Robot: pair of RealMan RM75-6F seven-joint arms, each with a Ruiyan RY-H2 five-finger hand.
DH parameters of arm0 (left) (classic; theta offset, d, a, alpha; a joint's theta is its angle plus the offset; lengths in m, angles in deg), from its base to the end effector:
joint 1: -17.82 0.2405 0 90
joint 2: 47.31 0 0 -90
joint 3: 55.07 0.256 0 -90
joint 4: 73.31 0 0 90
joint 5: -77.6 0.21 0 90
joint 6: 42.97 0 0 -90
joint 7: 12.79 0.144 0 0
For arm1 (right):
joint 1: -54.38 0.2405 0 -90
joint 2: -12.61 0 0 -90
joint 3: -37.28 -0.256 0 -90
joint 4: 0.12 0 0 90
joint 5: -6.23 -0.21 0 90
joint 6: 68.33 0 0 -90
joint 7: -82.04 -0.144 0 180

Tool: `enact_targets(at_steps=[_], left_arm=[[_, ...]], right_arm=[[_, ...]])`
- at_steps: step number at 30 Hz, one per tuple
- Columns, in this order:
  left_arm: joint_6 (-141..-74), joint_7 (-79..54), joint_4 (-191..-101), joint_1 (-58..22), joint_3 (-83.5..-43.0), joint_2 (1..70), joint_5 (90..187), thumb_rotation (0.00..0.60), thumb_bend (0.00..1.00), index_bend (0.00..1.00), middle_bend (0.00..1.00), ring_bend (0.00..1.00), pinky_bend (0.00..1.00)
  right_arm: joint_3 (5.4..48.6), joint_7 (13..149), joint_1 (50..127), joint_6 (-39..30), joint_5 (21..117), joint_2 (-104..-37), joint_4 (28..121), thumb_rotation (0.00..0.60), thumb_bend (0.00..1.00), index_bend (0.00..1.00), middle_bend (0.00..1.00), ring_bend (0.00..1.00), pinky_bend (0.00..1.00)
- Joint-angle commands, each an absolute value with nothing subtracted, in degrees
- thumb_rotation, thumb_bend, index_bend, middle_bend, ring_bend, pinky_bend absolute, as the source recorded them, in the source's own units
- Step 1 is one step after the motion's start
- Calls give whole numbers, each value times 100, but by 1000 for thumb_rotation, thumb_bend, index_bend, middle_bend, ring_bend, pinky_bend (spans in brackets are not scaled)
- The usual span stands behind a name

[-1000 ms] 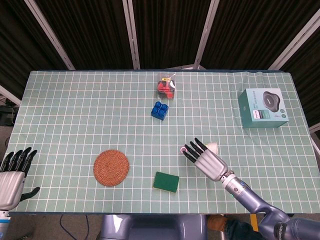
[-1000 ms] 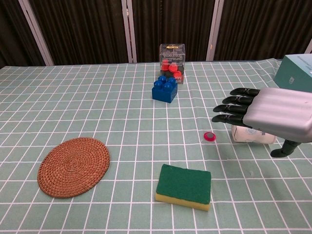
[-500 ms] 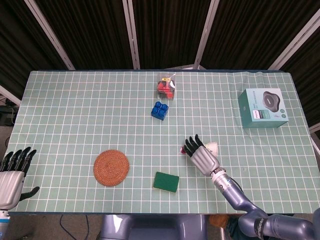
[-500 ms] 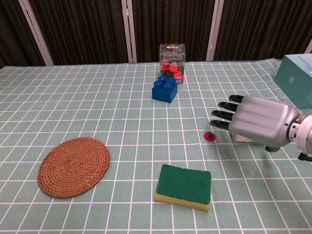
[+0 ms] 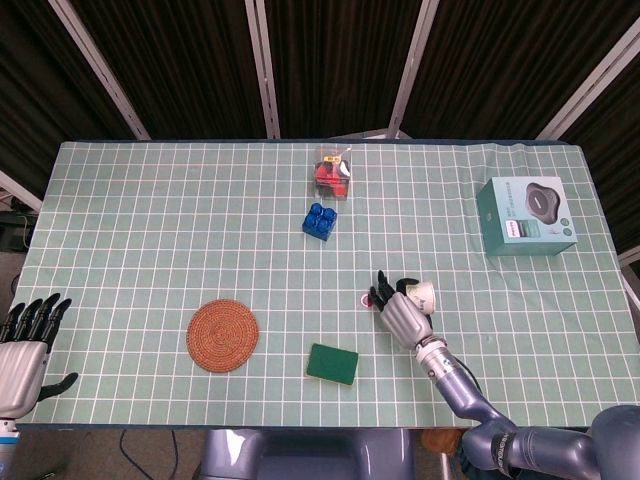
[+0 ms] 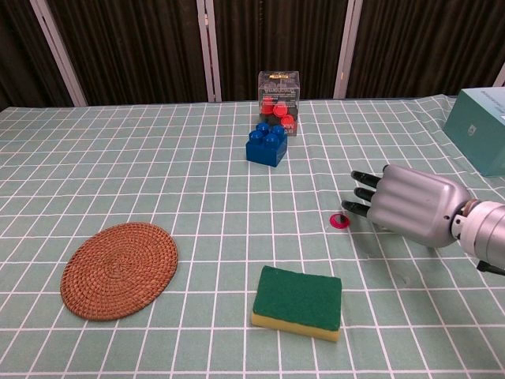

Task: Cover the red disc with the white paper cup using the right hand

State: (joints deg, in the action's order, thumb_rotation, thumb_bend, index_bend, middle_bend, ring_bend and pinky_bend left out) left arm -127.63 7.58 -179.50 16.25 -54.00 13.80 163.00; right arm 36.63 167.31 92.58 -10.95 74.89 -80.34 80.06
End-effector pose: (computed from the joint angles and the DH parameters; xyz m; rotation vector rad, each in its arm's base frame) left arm -0.2818 0.1466 0.1465 -1.4672 -0.8721 -0.6868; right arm -0.1906 -0.2978 -0.0517 2.0655 0.2808 0.1149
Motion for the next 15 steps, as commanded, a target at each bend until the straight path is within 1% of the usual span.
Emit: enact_targets(at_steps=[1,3,8,12,14,15], left_arm=[[-12756,769,-17951,1622,-5398,1385,16297,600,0,0,0,0,0],[-12762,771,-17952,1623,-5399,1386,16298,600,0,0,0,0,0],[-12769,755,-17951,1624,-5400,1382,16292,600,0,0,0,0,0],[-12742,756,-17950,1612,-5397,1379,16278,600,0,0,0,0,0],[-12739,754,-17950,1611,-5397,1380,16275,600,0,0,0,0,0],[-12738,749,-17951,1609,-5400,1379,16270,600,0,0,0,0,0]], right_arm=[[3697,16674,9272,-1088,7497,-8063,7941,600,98,0,260,141,534],[3713,16574,9288,-1088,7551,-8080,7875,600,147,9,325,203,576],[3771,15893,9340,-1045,7970,-8062,7641,600,213,74,382,265,622],[3714,14891,9368,-873,8419,-7937,7560,600,222,98,397,281,629],[3679,14619,9372,-803,8522,-7894,7566,600,222,102,408,294,634],[3605,14247,9370,-683,8632,-7833,7609,600,222,102,412,298,635]])
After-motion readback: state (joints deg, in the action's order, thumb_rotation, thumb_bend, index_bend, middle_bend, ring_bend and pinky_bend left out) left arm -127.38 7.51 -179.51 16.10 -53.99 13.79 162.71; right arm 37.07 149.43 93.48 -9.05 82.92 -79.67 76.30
